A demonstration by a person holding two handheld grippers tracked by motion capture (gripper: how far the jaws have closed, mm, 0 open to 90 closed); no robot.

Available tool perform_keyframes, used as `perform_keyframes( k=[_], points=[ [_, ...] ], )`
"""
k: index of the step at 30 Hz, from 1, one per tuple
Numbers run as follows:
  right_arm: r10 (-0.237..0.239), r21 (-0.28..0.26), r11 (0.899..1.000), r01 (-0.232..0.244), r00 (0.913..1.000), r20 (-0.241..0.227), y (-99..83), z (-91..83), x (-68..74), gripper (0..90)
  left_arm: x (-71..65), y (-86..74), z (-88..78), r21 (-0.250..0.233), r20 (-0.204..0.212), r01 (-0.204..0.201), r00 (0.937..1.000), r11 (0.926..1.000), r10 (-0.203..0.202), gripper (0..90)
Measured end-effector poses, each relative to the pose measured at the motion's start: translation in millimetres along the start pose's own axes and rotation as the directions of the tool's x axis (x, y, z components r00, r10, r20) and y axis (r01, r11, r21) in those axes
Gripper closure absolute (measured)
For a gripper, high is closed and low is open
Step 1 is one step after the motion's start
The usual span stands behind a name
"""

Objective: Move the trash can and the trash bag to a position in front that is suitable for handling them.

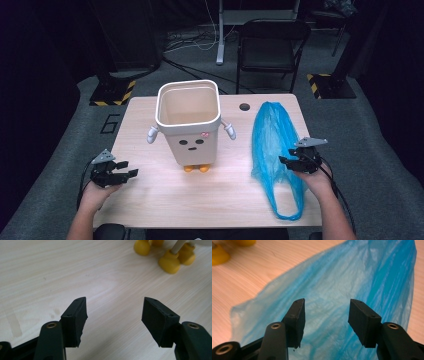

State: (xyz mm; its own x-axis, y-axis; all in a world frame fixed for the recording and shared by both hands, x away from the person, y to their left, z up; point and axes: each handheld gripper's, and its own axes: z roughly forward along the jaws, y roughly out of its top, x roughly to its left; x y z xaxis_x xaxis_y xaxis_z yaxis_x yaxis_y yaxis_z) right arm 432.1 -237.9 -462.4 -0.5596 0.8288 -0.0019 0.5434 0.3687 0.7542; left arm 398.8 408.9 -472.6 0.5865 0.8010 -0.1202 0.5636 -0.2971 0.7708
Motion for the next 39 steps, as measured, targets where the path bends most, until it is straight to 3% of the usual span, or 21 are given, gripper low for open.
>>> perform_keyframes(
  k=[2,8,9,14,20,27,30,33,34,39],
  points=[
    [-0.027,-0.012,1.0,0.026,0.9995,-0.017,8.9,-3.5,8.3,47.4,-5.4,12.0,-4.4,-0.012,0.028,-0.009,0.9996,0.9999,0.009,39.4],
    [-0.084,-0.01,0.996,0.084,0.996,-0.03,23.5,-4.9,24.0,47.6,-17.8,31.0,-10.1,-0.034,0.045,-0.039,0.9982,0.9987,0.04,40.0],
    [-0.102,-0.016,0.995,0.101,0.994,-0.039,28.6,-5.9,29.6,47.9,-22.6,38.4,-12.4,-0.036,0.045,-0.068,0.9966,0.997,0.069,40.0],
    [-0.121,-0.032,0.992,0.119,0.9903,-0.067,39.0,-8.2,40.3,49.7,-31.6,52.9,-15.3,-0.041,0.048,-0.106,0.993,0.9935,0.108,40.3],
    [-0.165,-0.066,0.985,0.158,0.9783,-0.125,61.7,-8.7,61.3,49.4,-45.3,75.2,-14.3,-0.059,0.073,-0.143,0.9865,0.988,0.147,41.8],
    [-0.174,-0.109,0.982,0.156,0.9692,-0.175,87.8,1.0,78.0,48.0,-50.6,95.1,-10.3,-0.074,0.09,-0.164,0.9812,0.9837,0.171,41.8],
    [-0.181,-0.122,0.979,0.162,0.9685,-0.171,98.1,7.8,85.0,48.0,-52.0,102.0,-8.3,-0.064,0.087,-0.178,0.9793,0.982,0.183,41.8],
    [-0.193,-0.127,0.977,0.171,0.9639,-0.184,104.5,12.1,89.6,47.7,-51.8,106.2,-7.7,-0.065,0.089,-0.175,0.9796,0.9824,0.18,41.9],
    [-0.203,-0.129,0.975,0.18,0.9591,-0.197,109.9,15.9,94.6,47.3,-51.3,110.0,-8.0,-0.082,0.1,-0.17,0.9791,0.9821,0.177,41.7],
    [-0.228,-0.148,0.968,0.201,0.9526,-0.201,119.5,23.5,105.5,47.3,-51.3,119.1,-8.3,-0.113,0.127,-0.152,0.978,0.982,0.166,41.9]
  ],
)
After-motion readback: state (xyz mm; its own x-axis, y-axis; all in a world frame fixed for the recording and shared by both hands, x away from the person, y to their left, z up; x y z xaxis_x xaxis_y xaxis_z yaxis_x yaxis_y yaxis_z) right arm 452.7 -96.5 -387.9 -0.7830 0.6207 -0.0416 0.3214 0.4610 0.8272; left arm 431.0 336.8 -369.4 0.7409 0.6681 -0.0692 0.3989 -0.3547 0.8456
